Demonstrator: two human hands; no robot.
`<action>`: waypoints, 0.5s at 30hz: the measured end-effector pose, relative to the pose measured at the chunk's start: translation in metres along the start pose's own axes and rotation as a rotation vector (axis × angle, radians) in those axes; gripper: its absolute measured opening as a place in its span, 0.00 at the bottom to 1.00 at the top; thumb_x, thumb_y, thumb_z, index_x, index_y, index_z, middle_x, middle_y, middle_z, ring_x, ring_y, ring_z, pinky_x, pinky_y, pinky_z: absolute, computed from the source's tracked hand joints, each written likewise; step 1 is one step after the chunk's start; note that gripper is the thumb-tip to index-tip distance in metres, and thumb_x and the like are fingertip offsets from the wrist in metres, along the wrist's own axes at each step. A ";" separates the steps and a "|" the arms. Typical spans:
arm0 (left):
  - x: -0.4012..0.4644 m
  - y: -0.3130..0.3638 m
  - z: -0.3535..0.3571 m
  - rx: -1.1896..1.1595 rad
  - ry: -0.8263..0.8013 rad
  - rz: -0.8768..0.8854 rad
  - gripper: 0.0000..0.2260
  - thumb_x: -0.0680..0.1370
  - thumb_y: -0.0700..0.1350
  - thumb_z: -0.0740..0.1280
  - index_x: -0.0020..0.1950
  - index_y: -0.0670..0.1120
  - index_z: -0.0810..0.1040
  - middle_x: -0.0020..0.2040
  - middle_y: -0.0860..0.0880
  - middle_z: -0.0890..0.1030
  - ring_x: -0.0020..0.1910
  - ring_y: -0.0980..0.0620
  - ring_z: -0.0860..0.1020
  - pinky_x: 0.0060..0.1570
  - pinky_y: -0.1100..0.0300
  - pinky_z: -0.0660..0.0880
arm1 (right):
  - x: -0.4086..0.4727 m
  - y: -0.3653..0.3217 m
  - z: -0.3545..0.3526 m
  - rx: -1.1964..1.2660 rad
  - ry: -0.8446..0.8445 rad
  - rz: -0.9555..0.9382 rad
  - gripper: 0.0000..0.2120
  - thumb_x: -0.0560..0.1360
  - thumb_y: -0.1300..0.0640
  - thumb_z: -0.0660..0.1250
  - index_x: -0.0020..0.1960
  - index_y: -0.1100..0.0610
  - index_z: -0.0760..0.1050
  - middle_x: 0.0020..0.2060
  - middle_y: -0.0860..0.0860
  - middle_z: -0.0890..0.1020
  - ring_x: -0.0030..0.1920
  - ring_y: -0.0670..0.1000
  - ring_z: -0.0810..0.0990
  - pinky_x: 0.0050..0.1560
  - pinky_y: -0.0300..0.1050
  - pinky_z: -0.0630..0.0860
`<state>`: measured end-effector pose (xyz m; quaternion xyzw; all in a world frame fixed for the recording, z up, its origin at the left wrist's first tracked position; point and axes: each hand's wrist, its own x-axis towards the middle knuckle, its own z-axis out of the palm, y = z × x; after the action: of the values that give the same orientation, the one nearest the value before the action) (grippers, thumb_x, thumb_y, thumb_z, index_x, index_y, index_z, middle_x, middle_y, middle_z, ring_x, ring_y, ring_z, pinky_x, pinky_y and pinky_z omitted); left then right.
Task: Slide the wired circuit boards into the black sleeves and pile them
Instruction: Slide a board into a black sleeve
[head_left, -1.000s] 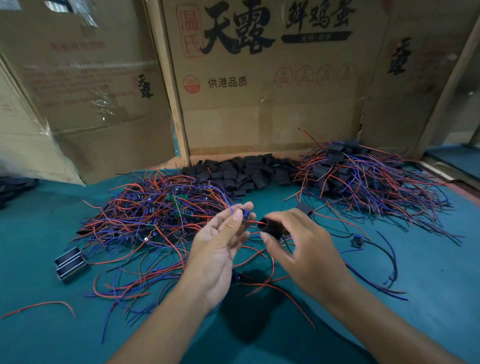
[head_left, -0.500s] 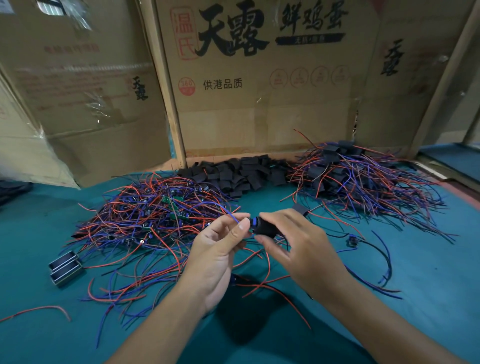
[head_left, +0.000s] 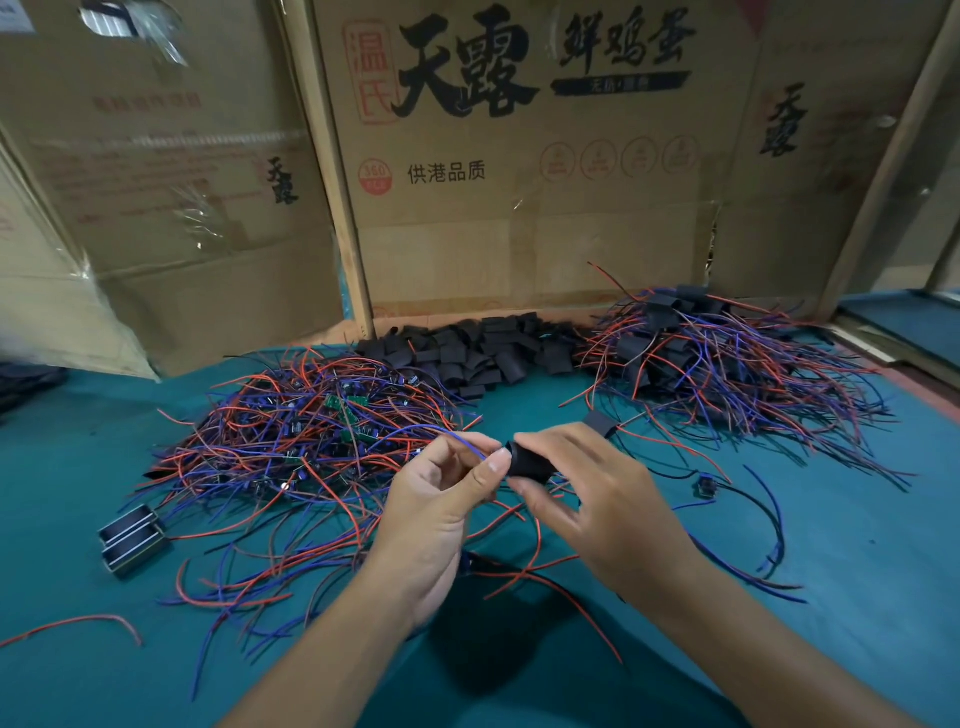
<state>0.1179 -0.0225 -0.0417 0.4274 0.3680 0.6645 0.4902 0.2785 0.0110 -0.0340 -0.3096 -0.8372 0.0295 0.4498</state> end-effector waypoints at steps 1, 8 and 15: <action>0.000 0.000 0.000 0.038 0.010 0.023 0.05 0.71 0.47 0.75 0.44 0.48 0.83 0.39 0.49 0.79 0.39 0.55 0.74 0.43 0.64 0.73 | 0.000 0.000 0.000 0.001 0.005 0.006 0.16 0.77 0.50 0.63 0.58 0.59 0.79 0.48 0.51 0.80 0.47 0.53 0.80 0.44 0.50 0.77; 0.001 -0.001 0.000 0.114 0.041 0.073 0.09 0.68 0.52 0.75 0.43 0.47 0.84 0.39 0.47 0.80 0.38 0.53 0.75 0.43 0.64 0.75 | 0.000 0.001 0.000 0.031 0.016 0.000 0.16 0.77 0.50 0.64 0.58 0.59 0.79 0.48 0.51 0.80 0.47 0.50 0.80 0.47 0.47 0.76; 0.001 -0.001 0.002 0.083 0.077 0.043 0.06 0.68 0.46 0.79 0.39 0.45 0.85 0.34 0.47 0.79 0.35 0.53 0.75 0.38 0.63 0.74 | -0.001 0.002 0.004 0.047 0.033 -0.016 0.15 0.78 0.51 0.64 0.58 0.59 0.79 0.48 0.50 0.81 0.46 0.50 0.80 0.45 0.49 0.77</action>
<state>0.1199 -0.0212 -0.0413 0.4293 0.4046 0.6750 0.4431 0.2770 0.0126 -0.0377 -0.2926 -0.8311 0.0406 0.4711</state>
